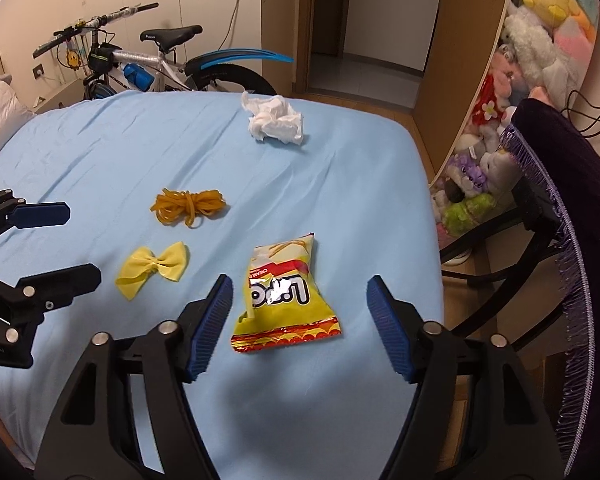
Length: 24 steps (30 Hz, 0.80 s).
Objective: Collect trash
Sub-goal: 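Move both open tools back over the bed toward the yellow bow and snack bag, then grasp the yellow bow with the left tool while the right tool grasps the Lipo snack bag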
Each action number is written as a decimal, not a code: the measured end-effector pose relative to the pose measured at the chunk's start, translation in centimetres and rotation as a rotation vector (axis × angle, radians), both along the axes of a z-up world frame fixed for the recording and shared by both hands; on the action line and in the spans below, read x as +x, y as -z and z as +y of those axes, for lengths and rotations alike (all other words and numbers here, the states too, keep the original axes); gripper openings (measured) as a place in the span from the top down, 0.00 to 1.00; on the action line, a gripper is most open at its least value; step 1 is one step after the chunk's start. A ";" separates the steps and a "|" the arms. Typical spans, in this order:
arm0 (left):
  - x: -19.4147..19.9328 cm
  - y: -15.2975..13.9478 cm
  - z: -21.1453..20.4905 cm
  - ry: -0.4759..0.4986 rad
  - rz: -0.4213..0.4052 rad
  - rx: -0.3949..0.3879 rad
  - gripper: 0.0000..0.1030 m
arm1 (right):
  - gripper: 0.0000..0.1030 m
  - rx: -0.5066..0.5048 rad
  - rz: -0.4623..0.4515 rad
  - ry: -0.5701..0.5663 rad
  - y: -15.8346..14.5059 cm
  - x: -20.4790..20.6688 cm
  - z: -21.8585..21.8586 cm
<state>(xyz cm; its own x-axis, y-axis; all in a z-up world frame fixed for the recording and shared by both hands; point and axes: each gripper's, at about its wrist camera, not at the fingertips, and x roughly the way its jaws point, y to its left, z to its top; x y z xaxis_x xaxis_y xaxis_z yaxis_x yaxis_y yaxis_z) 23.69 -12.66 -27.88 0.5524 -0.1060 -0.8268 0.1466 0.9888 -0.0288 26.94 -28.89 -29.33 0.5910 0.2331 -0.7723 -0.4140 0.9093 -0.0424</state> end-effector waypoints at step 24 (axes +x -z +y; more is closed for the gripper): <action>3.7 4.8 0.6 0.012 0.038 -0.032 0.86 | 0.42 0.010 0.046 -0.046 3.4 1.3 0.6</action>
